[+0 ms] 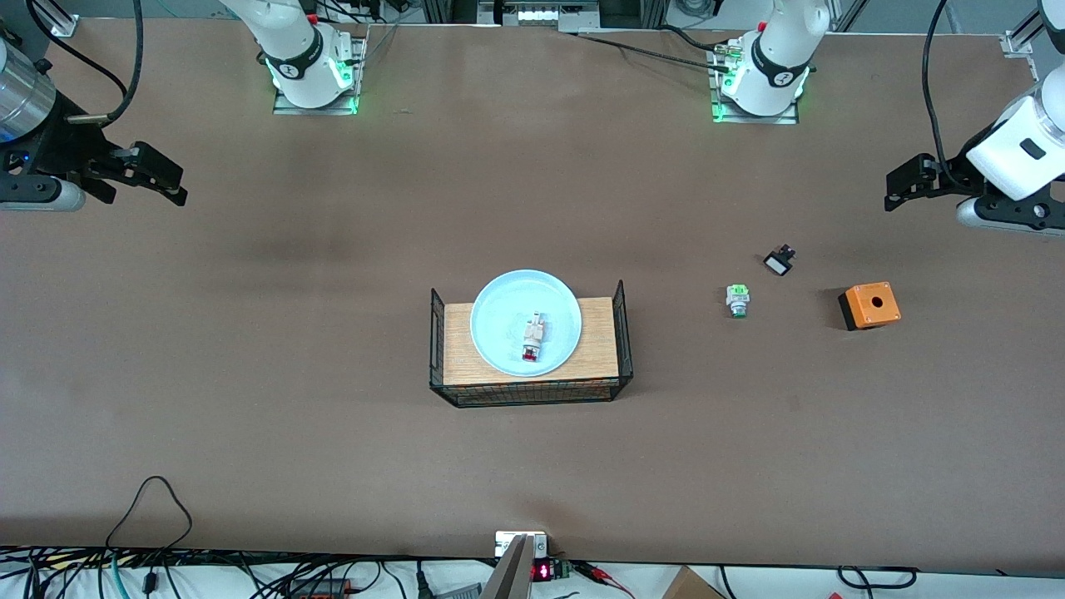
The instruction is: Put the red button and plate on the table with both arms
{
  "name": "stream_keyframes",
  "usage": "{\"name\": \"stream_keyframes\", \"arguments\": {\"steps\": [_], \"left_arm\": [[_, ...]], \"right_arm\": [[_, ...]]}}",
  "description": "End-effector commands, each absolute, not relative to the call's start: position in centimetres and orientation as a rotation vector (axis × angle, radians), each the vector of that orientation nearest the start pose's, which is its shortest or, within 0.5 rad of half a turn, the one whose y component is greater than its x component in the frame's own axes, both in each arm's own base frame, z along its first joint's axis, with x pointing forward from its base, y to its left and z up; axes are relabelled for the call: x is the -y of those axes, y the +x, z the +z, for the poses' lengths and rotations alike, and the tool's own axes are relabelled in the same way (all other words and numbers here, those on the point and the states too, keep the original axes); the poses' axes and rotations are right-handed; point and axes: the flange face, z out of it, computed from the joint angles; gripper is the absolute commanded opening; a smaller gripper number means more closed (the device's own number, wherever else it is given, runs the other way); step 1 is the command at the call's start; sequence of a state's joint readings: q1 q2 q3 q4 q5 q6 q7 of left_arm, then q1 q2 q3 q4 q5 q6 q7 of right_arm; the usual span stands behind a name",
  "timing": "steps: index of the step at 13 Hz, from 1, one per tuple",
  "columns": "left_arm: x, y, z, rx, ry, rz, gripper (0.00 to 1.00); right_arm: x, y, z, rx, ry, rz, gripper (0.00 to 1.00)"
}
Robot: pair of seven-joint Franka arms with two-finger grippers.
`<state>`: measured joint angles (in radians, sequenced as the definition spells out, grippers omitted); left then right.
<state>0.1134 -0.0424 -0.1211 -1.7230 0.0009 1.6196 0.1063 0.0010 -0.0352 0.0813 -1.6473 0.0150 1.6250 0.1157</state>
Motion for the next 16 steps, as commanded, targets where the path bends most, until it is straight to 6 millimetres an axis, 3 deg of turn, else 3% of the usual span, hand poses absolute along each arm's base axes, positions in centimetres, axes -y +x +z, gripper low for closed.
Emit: {"name": "stream_keyframes", "arguments": {"steps": [1,16], "left_arm": [[0.55,54.46,58.5,-0.205,-3.123,0.109,1.0],[0.74,54.43,58.65,-0.192,-3.124,0.104,1.0]], "right_arm": [[-4.91,54.48,61.8,-0.034,-3.137,-0.016,1.0],[-4.92,54.31,61.51,-0.051,-3.137,0.006,1.0]]}}
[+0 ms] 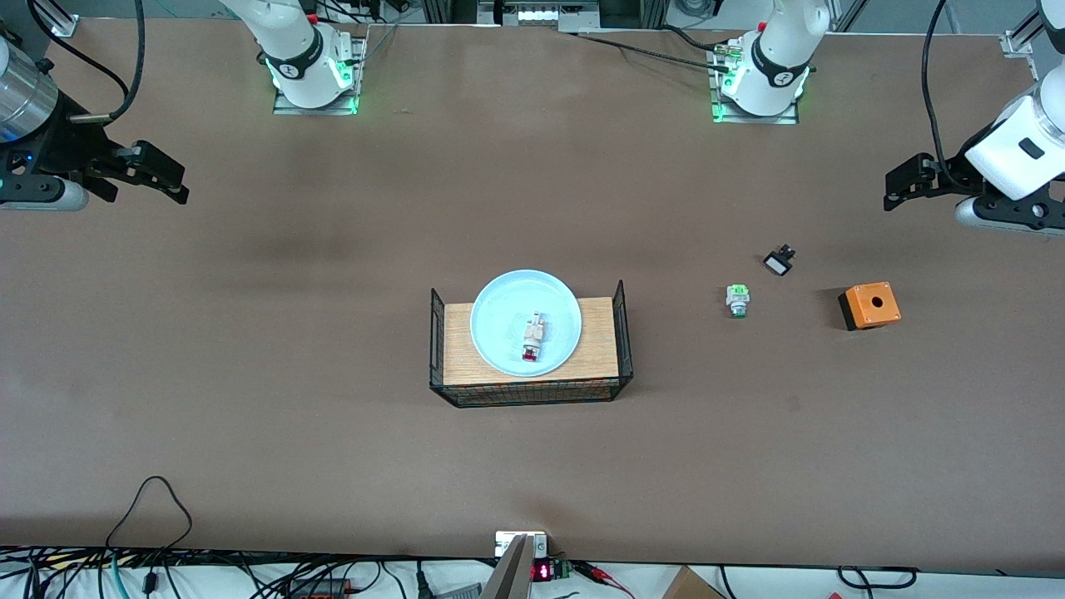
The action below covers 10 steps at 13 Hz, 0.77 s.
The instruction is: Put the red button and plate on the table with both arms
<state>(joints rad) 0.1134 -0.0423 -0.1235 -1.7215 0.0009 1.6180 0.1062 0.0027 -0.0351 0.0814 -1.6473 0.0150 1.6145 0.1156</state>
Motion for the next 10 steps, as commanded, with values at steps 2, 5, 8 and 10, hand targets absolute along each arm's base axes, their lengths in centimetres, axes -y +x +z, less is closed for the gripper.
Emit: {"name": "stream_keyframes", "arguments": {"steps": [2,5,8,10], "left_arm": [[1.3,54.4,58.7,-0.209,-3.123,0.102,1.0],[1.3,54.5,58.9,-0.209,-3.123,0.095,1.0],[1.3,54.4,58.8,-0.209,-3.123,0.111,1.0],[1.4,54.4,58.8,-0.211,-3.122,0.114,1.0]], "right_arm": [[-4.8,54.3,61.5,-0.049,-3.136,0.003,1.0],[-4.7,54.3,61.4,-0.049,-3.137,0.006,1.0],[-5.0,54.7,60.8,-0.041,-3.137,-0.011,1.0],[-5.6,55.0,60.1,-0.028,-3.129,-0.041,1.0]]}}
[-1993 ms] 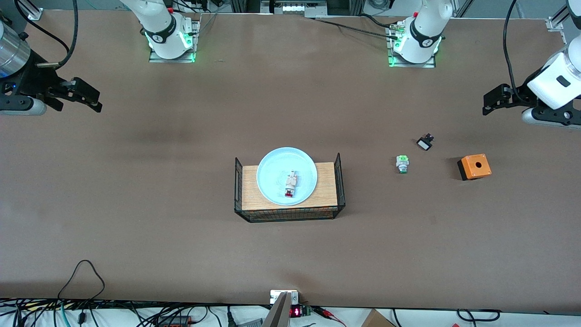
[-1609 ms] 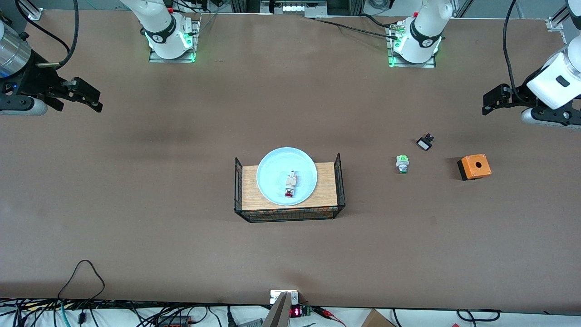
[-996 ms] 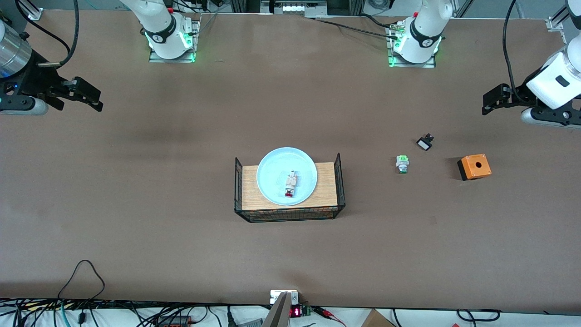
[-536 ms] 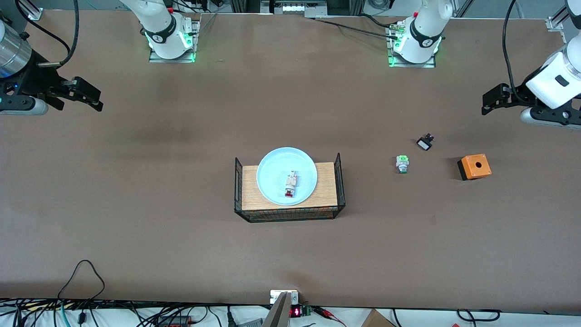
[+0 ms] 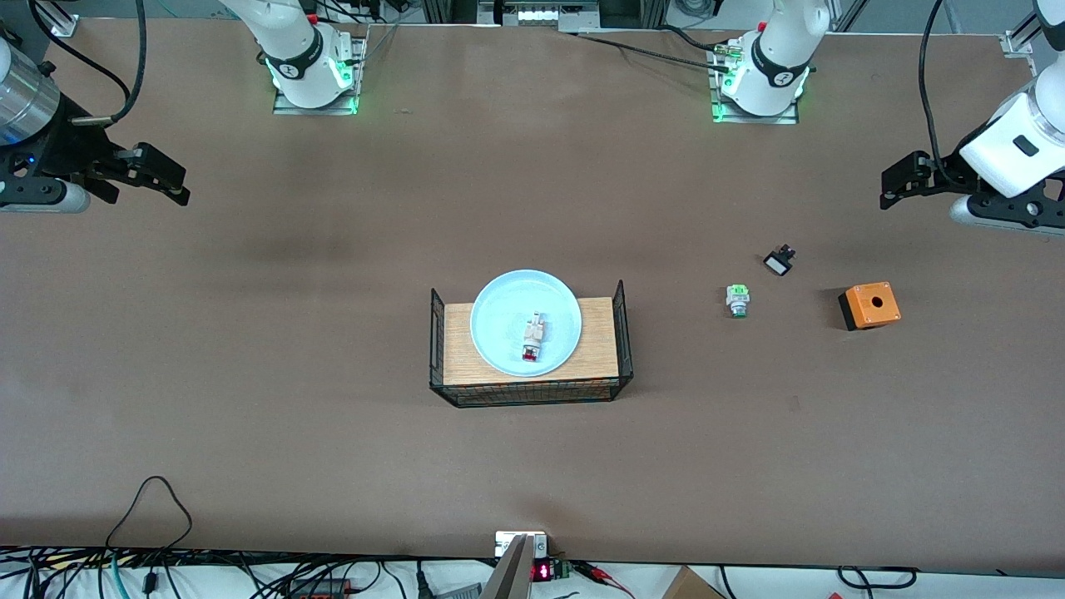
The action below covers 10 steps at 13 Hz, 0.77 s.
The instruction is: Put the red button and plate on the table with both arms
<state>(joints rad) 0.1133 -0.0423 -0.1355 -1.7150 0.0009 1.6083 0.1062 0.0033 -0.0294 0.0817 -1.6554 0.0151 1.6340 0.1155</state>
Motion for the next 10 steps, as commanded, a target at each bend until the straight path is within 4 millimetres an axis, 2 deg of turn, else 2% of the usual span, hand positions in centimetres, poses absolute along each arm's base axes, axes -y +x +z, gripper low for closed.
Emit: {"name": "stream_keyframes", "arguments": {"steps": [1,2,5,8,9,10], "left_arm": [[1.5,54.4,58.9,-0.211,-3.122,0.112,1.0],[1.5,54.4,58.9,-0.211,-3.122,0.112,1.0],[1.5,54.4,58.8,-0.214,-3.122,0.114,1.0],[1.4,54.6,58.7,-0.214,-3.12,0.114,1.0],[1.4,54.6,58.7,-0.214,-3.12,0.112,1.0],[1.4,54.7,58.6,-0.214,-3.12,0.112,1.0]], "right_arm": [[-7.4,54.9,60.1,0.022,-3.127,-0.05,1.0],[-9.5,54.6,60.1,0.07,-3.126,-0.05,1.0],[-13.2,54.0,59.7,0.168,-3.122,-0.032,1.0],[-17.7,54.9,57.1,0.283,-3.115,-0.03,1.0],[-18.4,55.6,55.9,0.297,-3.112,-0.022,1.0],[-18.9,56.2,55.5,0.323,-3.106,-0.033,1.0]]}}
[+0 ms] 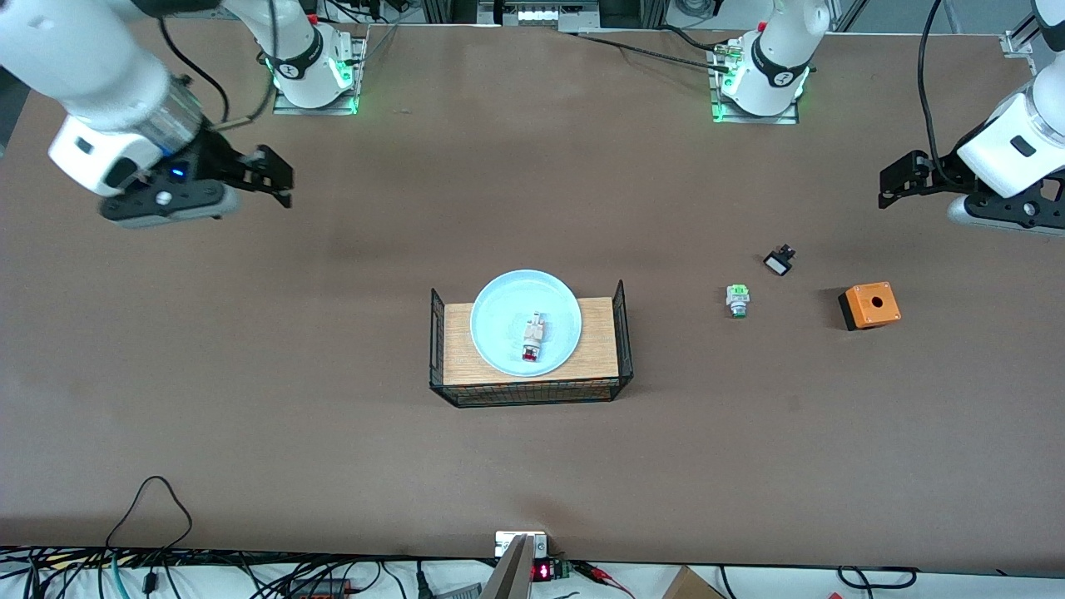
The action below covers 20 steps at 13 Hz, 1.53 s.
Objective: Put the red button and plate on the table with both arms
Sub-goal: 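Move the right gripper toward the wooden tray and hover beside it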
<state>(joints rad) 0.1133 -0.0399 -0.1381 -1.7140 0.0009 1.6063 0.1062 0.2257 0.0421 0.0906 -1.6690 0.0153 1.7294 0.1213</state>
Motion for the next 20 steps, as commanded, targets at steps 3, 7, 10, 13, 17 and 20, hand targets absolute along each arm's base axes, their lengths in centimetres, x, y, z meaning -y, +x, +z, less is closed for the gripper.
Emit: {"name": "stream_keyframes", "arguments": {"steps": [3,7,10,13,17,20], "left_arm": [[1.4,54.6,58.7,-0.219,-3.12,0.114,1.0],[1.4,54.6,58.6,-0.216,-3.12,0.116,1.0],[1.4,54.6,58.6,-0.219,-3.12,0.116,1.0],[1.4,54.6,58.6,-0.216,-3.12,0.116,1.0],[1.5,54.6,58.6,-0.216,-3.122,0.119,1.0],[1.5,54.6,58.7,-0.216,-3.122,0.114,1.0]], "right_arm": [[-20.2,58.9,53.9,0.345,-3.102,-0.009,1.0],[-22.2,59.4,54.5,0.431,-3.137,-0.061,1.0],[-23.8,59.3,53.5,0.479,-3.147,-0.049,1.0],[-24.8,59.4,53.4,0.502,-3.142,-0.054,1.0],[-26.5,59.1,53.3,0.543,-3.15,-0.055,1.0],[-29.5,57.8,53.0,0.576,-3.145,-0.054,1.0]]}}
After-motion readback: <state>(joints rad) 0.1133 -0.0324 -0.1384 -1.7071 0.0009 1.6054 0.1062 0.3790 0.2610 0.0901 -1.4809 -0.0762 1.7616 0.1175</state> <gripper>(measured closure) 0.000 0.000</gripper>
